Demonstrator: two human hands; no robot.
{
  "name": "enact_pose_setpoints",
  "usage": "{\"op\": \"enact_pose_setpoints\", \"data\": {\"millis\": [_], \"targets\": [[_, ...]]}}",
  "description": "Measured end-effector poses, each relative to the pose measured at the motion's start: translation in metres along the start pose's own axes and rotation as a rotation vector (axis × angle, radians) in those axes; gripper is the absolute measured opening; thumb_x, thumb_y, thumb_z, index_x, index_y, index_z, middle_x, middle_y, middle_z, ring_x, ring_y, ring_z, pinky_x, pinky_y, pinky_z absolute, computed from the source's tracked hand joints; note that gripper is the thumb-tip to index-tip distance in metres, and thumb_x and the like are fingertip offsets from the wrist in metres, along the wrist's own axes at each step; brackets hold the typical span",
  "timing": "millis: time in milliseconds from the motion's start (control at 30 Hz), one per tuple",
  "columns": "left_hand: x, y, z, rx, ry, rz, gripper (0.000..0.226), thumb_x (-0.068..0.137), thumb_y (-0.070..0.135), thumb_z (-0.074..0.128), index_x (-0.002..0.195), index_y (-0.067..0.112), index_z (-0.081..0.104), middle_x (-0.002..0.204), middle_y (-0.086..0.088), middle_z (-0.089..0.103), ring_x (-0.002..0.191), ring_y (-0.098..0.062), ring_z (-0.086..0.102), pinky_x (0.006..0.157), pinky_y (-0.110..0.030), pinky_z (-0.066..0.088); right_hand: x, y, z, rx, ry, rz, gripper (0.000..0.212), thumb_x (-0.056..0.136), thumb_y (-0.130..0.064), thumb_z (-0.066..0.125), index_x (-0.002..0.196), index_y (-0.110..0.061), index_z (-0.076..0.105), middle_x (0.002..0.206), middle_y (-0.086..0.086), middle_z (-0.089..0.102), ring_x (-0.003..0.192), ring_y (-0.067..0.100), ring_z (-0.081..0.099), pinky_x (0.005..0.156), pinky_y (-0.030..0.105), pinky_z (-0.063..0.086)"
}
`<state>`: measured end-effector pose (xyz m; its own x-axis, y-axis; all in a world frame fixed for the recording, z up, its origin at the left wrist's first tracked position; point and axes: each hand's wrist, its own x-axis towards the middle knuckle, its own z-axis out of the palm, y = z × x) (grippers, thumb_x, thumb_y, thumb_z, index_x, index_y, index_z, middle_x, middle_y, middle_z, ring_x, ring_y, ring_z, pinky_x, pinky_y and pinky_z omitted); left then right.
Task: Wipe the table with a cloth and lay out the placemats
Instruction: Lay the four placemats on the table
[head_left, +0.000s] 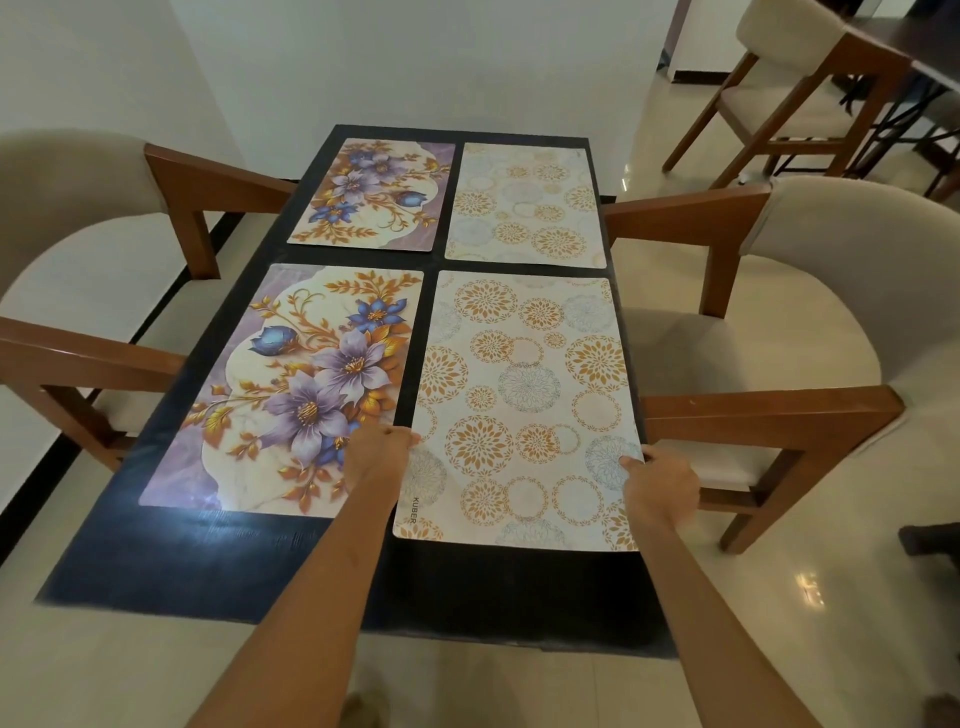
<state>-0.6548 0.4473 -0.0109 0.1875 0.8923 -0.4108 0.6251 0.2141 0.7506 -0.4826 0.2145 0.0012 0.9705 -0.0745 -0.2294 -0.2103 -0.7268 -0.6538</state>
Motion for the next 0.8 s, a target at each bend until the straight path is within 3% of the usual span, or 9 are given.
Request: {"op": "enact_pose_setpoints", "data": {"millis": [67, 133, 200, 333, 567, 800], "targets": [[0.005, -0.004, -0.001, -0.027, -0.039, 0.005, 0.007, 0.071, 0.023, 0.076, 0.067, 0.022, 0.071, 0.08, -0.006, 0.071, 0.077, -0.028, 0.067, 0.076, -0.047, 0.057, 0.0, 0.0, 0.0, -0.048, 0.024, 0.002, 0.012, 0.082, -0.019, 0.076, 0.09, -0.01, 0.073, 0.089, 0.013, 0.068, 0.089, 0.036, 0.063, 0.062, 0.034, 0.045], [0.014, -0.01, -0.001, -0.053, -0.101, 0.016, 0.01, 0.067, 0.02, 0.077, 0.06, 0.024, 0.071, 0.081, -0.005, 0.073, 0.08, -0.028, 0.069, 0.078, -0.049, 0.057, 0.0, -0.002, -0.001, -0.116, 0.051, 0.011, 0.012, 0.083, -0.023, 0.076, 0.079, -0.014, 0.067, 0.086, 0.012, 0.065, 0.091, 0.035, 0.06, 0.072, 0.038, 0.047], [0.02, -0.014, -0.001, -0.047, -0.126, 0.027, 0.013, 0.069, 0.019, 0.076, 0.059, 0.025, 0.071, 0.082, -0.003, 0.073, 0.082, -0.027, 0.069, 0.08, -0.048, 0.057, 0.0, -0.004, -0.001, -0.191, 0.07, 0.034, 0.017, 0.083, -0.028, 0.075, 0.091, -0.014, 0.071, 0.095, 0.014, 0.067, 0.098, 0.036, 0.057, 0.082, 0.041, 0.043], [0.003, -0.003, -0.003, 0.01, -0.076, 0.057, 0.019, 0.079, 0.019, 0.074, 0.063, 0.026, 0.066, 0.083, -0.001, 0.071, 0.08, -0.024, 0.067, 0.076, -0.043, 0.057, 0.002, -0.004, -0.001, -0.325, 0.076, 0.035, 0.038, 0.085, -0.038, 0.071, 0.106, -0.007, 0.068, 0.104, 0.017, 0.065, 0.104, 0.036, 0.054, 0.085, 0.042, 0.042], [-0.004, 0.006, 0.003, 0.19, -0.021, 0.078, 0.011, 0.086, 0.021, 0.067, 0.09, 0.013, 0.073, 0.094, -0.007, 0.07, 0.088, -0.028, 0.066, 0.079, -0.042, 0.056, 0.001, -0.006, -0.006, -0.424, 0.053, 0.031, 0.052, 0.085, -0.049, 0.066, 0.107, -0.002, 0.063, 0.104, 0.016, 0.062, 0.104, 0.034, 0.053, 0.083, 0.039, 0.038], [-0.005, 0.006, 0.004, 0.306, 0.009, 0.098, 0.015, 0.087, 0.026, 0.067, 0.093, 0.013, 0.071, 0.096, -0.006, 0.068, 0.093, -0.026, 0.064, 0.074, -0.036, 0.05, 0.002, -0.007, -0.011, -0.432, 0.071, 0.09, 0.057, 0.082, -0.047, 0.071, 0.11, 0.001, 0.061, 0.116, 0.017, 0.056, 0.114, 0.037, 0.045, 0.094, 0.044, 0.037]]}}
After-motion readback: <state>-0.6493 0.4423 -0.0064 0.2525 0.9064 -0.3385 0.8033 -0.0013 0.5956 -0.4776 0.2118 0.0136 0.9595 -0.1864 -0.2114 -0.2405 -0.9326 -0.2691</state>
